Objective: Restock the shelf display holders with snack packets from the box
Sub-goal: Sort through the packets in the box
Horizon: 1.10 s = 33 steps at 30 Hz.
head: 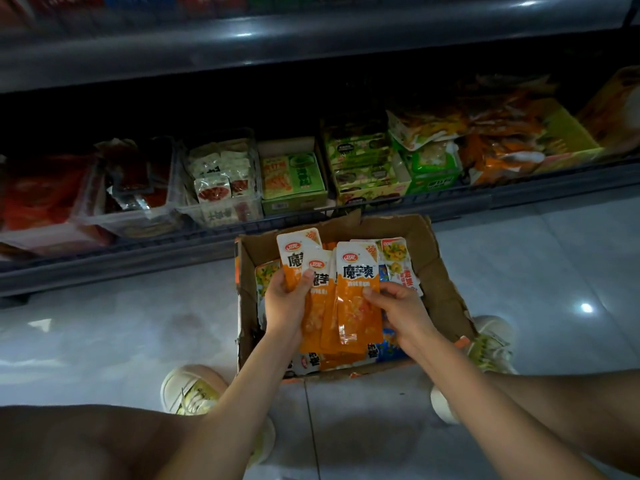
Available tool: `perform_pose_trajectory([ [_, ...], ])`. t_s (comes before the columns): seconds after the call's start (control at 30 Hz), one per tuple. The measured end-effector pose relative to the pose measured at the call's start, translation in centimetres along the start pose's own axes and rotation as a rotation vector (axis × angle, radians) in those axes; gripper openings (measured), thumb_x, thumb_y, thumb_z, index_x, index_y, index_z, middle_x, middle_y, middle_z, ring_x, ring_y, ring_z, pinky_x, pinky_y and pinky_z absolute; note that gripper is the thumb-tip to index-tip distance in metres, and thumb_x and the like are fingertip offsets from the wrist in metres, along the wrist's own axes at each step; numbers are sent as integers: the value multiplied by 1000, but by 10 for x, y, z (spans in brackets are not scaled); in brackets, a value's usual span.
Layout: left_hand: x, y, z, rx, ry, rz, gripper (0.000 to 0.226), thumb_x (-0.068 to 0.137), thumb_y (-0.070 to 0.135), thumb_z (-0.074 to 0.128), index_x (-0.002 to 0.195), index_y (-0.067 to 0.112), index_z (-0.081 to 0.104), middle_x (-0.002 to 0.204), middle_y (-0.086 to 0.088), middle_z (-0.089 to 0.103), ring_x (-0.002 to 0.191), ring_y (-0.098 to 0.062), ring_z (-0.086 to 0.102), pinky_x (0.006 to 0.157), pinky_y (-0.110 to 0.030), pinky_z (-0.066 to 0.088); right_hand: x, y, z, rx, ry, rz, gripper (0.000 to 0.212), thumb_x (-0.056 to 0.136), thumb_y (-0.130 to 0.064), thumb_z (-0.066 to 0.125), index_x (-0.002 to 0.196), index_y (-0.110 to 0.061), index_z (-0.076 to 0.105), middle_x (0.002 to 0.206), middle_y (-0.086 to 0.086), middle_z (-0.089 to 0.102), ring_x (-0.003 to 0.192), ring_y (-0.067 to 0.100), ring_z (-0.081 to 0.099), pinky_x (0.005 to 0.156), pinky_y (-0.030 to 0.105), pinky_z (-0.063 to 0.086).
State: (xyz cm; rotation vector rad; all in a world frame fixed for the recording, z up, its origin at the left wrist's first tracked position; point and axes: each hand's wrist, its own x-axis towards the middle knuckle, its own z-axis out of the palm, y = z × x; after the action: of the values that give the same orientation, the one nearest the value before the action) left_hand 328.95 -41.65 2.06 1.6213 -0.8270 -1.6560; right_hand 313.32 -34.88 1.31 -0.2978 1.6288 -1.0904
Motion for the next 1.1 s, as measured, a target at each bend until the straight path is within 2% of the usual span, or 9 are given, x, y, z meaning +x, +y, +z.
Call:
perform_pose_trajectory([
  [0.07,-5,5,2,40,-3,32,33,91,34,60,121,23,54,111,-2,66,97,-20,65,85,-43,54,-3,-8,3,-23,14,-23,4,86,-17,67,90,-18,68,97,5,70,90,20,67,82,41,55],
  [0.2,-14,17,5,100,-100,29,26,97,44,44,119,30,46,108,0,65,96,-19,65,90,-46,53,-14,-24,18,-35,30,-111,5,86,-15,68,85,-20,67,89,1,70,82,16,66,74,33,55],
  [0.3,-23,26,9,73,-176,-24,34,92,51,50,117,30,41,111,-3,63,98,-23,65,86,-48,55,-24,-34,32,-112,56,-190,8,85,-21,69,80,-26,65,85,-6,67,87,15,64,84,34,53],
  [0.4,-34,40,12,48,-203,28,46,84,28,71,121,19,45,114,-10,64,97,-26,66,82,-46,56,-40,-48,42,-205,37,-280,9,87,-27,66,95,-23,70,87,-10,65,89,12,63,83,30,52],
  [0.53,-46,76,18,-55,-255,83,41,86,10,67,124,11,50,112,-12,67,93,-25,67,67,-36,57,-64,-87,42,-195,-32,-328,24,94,-25,57,116,-19,66,111,3,68,98,17,64,90,36,53],
  [0.73,-77,159,31,4,-382,269,38,85,17,68,121,19,54,109,-5,69,96,-24,68,78,-40,57,-93,-171,32,-78,-159,-429,52,94,-13,57,142,-21,38,107,4,67,89,13,67,71,28,56],
  [0.83,-88,205,45,127,-410,438,41,85,21,68,122,14,54,113,-5,68,98,-20,67,80,-35,56,-107,-215,28,-74,-198,-529,34,94,-8,55,126,-17,53,97,-3,69,79,6,68,61,19,53],
  [0.93,-98,244,59,190,-326,574,37,85,15,69,114,23,48,109,2,65,97,-14,63,84,-33,53,-115,-249,28,-46,-152,-651,31,91,-2,57,122,-10,57,99,1,69,85,11,67,67,21,54],
  [1.1,-101,287,85,144,-321,734,54,84,11,70,128,29,43,114,6,60,101,-11,60,85,-34,53,-112,-292,24,35,-70,-819,29,88,2,60,106,-20,60,96,0,69,85,10,68,74,28,56],
])
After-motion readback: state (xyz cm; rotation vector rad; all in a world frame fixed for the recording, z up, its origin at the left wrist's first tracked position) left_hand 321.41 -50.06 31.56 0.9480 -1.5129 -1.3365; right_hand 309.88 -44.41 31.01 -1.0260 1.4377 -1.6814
